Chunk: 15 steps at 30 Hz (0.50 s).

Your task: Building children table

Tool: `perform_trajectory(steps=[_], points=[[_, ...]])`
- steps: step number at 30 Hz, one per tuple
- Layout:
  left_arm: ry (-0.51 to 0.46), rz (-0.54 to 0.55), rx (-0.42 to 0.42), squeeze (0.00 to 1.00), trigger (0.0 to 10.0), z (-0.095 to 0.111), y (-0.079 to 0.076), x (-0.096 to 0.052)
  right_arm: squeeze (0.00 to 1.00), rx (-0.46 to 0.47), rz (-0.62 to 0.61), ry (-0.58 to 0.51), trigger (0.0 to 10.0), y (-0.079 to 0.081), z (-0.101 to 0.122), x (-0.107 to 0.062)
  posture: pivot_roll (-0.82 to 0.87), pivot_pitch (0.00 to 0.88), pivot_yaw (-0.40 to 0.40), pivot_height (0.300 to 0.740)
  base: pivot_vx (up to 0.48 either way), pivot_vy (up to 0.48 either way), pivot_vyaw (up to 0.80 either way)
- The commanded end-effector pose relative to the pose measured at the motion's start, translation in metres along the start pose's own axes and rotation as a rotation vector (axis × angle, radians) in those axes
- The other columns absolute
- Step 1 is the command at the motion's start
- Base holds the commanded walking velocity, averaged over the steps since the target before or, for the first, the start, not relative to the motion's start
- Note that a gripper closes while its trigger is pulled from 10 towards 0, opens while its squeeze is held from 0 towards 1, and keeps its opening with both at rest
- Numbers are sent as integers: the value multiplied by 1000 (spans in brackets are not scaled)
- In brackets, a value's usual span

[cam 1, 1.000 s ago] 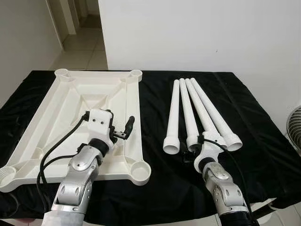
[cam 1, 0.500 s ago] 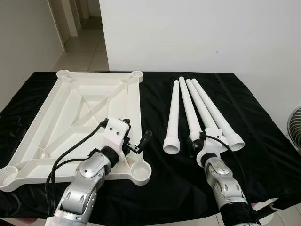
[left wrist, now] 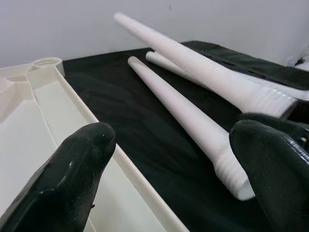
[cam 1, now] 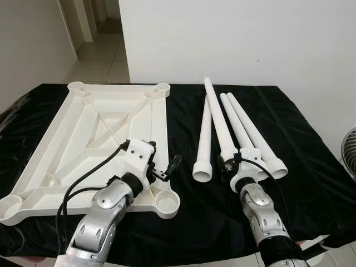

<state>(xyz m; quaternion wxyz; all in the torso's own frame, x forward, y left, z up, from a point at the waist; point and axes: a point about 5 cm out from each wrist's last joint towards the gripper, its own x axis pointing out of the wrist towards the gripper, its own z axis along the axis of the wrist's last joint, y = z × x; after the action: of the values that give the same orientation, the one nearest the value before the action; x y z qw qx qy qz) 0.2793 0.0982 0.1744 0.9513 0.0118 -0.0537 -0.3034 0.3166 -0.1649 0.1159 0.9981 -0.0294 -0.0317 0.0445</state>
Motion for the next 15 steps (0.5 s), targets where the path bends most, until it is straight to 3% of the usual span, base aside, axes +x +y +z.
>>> perform_trajectory(steps=[1, 5, 9, 11, 12, 13, 14, 15], points=[[16, -43, -58, 0, 10000, -1, 2, 1, 0, 6, 19, -96, 0, 2, 12, -4, 24, 53, 16, 740, 0, 0, 0], [3, -70, -102, 0, 10000, 4, 3, 5, 0, 11, 46, -149, 0, 4, 18, -7, 20, 54, 19, 740, 0, 0, 0], [7, -166, -182, 0, 10000, 13, 4, 17, 0, -43, 131, -238, 353, 14, 31, -9, 12, 51, 23, 740, 0, 0, 0], [21, -216, -214, 0, 10000, 17, 4, 23, 0, -73, 170, -265, 0, 19, 35, -8, 9, 49, 25, 740, 0, 0, 0], [17, -233, -224, 0, 10000, 20, 5, 27, 0, -73, 192, -270, 2667, 21, 35, -8, 7, 47, 25, 740, 0, 0, 0], [17, -233, -224, 0, 10000, 20, 5, 27, 0, -73, 192, -270, 2667, 21, 35, -8, 7, 47, 25, 740, 0, 0, 0], [18, -251, -251, 0, 10000, 24, 6, 31, 0, -82, 211, -275, 10000, 23, 36, -8, 5, 46, 26, 740, 0, 0, 0], [26, -290, -315, 0, 10000, 33, 9, 40, 0, -99, 250, -291, 10000, 27, 38, -8, 1, 44, 27, 740, 0, 0, 0]])
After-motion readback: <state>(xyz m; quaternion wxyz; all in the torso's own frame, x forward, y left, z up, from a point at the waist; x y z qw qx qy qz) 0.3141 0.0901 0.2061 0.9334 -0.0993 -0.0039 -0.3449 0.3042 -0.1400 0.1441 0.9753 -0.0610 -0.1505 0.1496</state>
